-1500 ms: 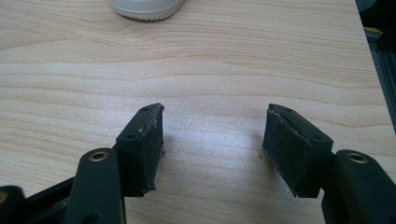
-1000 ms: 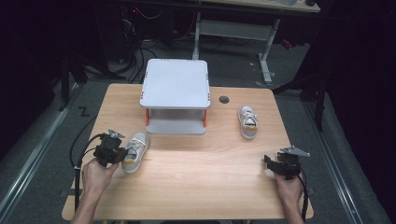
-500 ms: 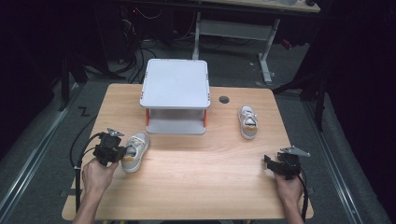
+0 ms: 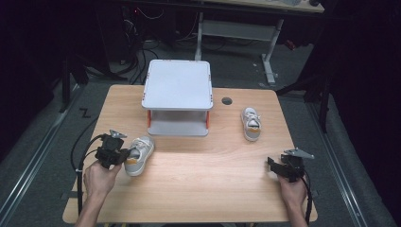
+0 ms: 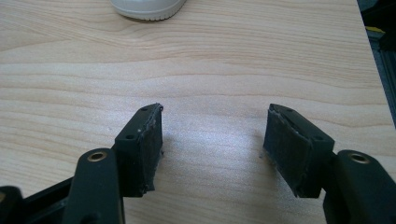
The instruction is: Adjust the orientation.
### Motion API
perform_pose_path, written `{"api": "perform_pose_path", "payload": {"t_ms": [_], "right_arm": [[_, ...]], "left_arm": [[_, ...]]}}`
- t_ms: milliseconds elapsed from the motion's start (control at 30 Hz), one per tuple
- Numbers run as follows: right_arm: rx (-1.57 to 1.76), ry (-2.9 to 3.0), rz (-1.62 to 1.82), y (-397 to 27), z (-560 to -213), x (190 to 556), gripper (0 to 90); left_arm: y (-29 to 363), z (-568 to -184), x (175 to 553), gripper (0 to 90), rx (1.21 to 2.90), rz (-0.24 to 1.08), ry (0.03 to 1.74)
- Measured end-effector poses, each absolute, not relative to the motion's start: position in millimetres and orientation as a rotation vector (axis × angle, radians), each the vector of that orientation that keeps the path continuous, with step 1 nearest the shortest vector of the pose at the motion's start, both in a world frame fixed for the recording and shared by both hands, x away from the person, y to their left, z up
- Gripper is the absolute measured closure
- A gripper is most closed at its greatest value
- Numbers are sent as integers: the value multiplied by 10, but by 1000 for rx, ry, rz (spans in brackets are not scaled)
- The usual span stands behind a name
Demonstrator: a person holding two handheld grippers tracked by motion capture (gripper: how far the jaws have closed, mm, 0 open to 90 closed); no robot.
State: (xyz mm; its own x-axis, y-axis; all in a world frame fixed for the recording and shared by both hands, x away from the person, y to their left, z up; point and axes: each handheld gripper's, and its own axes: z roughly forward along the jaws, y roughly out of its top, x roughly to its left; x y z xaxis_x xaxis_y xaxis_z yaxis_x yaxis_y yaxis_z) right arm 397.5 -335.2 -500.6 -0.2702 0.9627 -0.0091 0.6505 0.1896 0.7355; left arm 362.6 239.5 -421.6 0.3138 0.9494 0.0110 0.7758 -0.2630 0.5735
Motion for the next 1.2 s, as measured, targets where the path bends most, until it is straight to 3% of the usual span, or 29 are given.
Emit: {"api": "perform_pose_path", "payload": {"t_ms": [533,1200], "right_arm": [[1504,1998,864,-3345,-5006,3974,367],[1489,2008,865,-3346,-5007,3977,359]], "left_arm": [[2100,-4048,3652,854,2106,451,1432],[1441,-3884,3750,854,2159,417,1324]]}}
